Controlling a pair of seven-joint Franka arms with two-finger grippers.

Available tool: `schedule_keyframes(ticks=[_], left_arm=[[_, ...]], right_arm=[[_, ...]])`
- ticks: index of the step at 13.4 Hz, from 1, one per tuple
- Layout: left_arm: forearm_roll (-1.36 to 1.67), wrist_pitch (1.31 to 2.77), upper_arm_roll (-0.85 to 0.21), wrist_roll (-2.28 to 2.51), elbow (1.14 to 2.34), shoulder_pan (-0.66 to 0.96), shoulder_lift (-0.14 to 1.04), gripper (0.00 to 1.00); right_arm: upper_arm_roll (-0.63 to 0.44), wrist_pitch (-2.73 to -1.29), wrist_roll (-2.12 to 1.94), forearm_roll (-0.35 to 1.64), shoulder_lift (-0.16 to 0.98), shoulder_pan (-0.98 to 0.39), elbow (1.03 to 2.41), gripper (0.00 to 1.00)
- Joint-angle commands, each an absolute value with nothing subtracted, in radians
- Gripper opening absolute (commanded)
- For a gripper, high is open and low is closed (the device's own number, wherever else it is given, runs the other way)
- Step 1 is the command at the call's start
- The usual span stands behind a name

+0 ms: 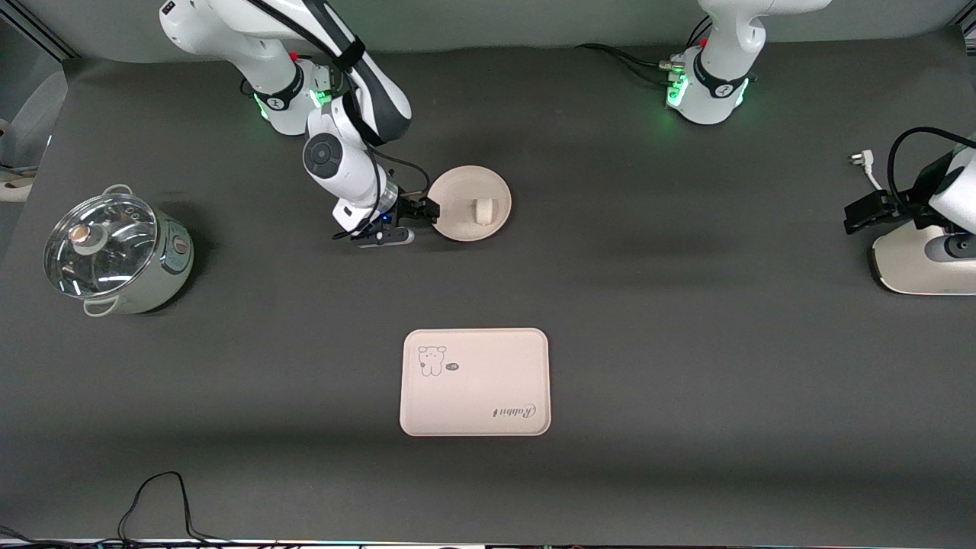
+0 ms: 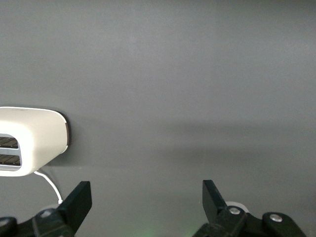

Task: Place bun in plate and plate on tray
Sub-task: 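Lower the right gripper onto the plate rim and close it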

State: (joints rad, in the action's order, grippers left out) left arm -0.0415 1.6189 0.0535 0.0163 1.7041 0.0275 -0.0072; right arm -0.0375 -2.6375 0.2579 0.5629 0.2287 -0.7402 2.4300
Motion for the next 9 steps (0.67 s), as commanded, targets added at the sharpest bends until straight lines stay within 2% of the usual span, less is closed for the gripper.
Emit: schedule_keyframes(ticks=[1,6,8,9], left_arm=[[-0.023,1.620,0.069,-0.003,1.733,0.040,-0.075,1.00],[-0.020,1.605,0.061,0.018,1.718,0.052,-0.100,1.00],[-0.021,1.608,0.054,0.017,1.726,0.052,-0.091,1.00],[-0.025,1.608,0.051,0.018,1.726,0.051,-0.091,1.00]], right_arm=[[-0.051,-2.718,0.267,0.664,0.267,-0.833,2.434,0.99],[-0.051,-2.787,0.267,0.716,0.302,-0.891,2.462,0.96],[-0.051,-2.801,0.267,0.716,0.302,-0.899,2.476,0.91],[-0.051,-2.801,0.267,0.716,0.302,-0.899,2.477,0.83]])
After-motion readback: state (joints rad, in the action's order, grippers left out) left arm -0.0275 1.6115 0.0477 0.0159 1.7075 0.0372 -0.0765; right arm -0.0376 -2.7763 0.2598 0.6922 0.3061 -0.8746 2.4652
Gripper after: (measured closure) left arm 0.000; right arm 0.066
